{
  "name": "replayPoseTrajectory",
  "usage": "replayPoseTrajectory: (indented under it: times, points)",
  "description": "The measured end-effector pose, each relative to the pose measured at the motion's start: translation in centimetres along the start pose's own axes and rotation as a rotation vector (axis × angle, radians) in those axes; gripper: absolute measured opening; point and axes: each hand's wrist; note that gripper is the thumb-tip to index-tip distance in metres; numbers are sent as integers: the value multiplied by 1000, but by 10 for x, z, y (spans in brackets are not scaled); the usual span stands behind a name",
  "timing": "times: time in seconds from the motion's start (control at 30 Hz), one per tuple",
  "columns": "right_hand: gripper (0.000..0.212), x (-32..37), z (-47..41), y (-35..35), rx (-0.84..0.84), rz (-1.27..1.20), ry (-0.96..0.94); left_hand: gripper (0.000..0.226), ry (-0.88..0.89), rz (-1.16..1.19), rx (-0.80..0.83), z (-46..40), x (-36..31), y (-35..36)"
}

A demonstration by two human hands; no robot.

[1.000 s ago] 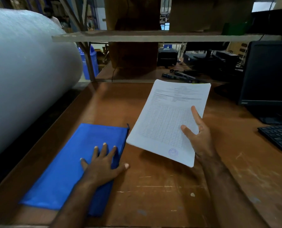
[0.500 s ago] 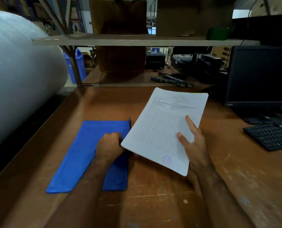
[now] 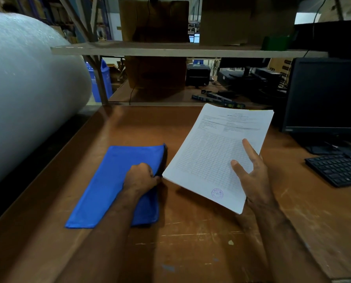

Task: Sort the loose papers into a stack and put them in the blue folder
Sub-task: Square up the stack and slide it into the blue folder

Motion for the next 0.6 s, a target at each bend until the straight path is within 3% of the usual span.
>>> replayPoseTrajectory:
  times: [0.3,0.43,0.6]
  points:
    - [62,-5,-6,-6,-82,-134,73,14,-252,854,315,14,3,-18]
    - [57,-5,-3,4,-124,-317,209,12,-255,921,369,16,1,-21]
    - [58,-6,6,26,-150,-358,241,13,-154,908,385,15,-6,-21]
Point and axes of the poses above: each hand's wrist, its own z-axis away from the middle knuckle, its own y-axis out of the palm, x = y × z, and after that the axes turned 7 degrees about -y, right-handed
